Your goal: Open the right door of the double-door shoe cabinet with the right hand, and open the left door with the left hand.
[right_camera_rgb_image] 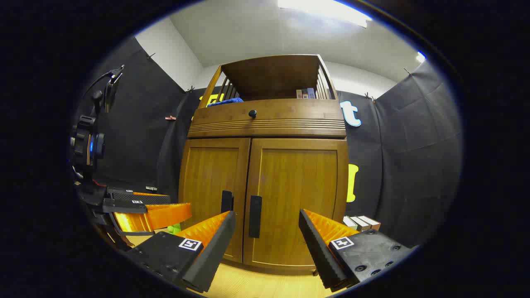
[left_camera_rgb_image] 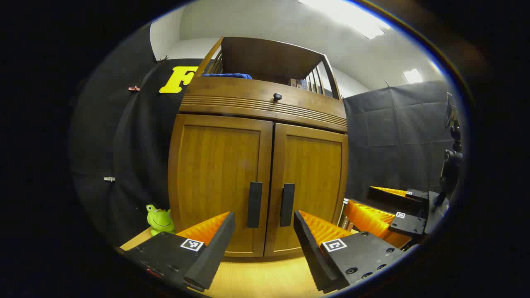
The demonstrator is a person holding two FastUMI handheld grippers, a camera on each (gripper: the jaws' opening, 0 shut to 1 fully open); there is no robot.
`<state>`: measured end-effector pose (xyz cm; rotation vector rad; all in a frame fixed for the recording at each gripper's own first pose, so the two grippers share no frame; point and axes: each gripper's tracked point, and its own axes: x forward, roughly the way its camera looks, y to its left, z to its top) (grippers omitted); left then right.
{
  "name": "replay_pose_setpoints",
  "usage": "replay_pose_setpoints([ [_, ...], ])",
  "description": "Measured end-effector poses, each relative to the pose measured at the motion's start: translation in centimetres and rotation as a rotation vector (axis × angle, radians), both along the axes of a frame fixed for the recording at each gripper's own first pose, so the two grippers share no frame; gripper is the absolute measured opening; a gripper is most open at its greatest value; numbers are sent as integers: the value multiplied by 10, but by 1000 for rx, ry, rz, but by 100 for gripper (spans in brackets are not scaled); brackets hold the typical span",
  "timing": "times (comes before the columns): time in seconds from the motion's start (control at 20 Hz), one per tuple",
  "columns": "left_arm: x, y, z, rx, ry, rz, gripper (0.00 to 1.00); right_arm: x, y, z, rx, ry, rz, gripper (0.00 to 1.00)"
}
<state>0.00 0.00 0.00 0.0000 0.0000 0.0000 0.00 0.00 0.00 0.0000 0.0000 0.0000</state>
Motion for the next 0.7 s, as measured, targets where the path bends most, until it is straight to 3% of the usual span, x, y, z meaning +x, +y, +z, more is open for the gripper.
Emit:
replay_pose_setpoints([
  [0.3, -3, 0, 17, 3, -26, 5, 85, -2, -1, 11, -10, -24, 3, 97],
  [0.7, -2, -4, 15, 47, -10, 5, 89, -2, 2, 8, -10, -10, 8, 97],
])
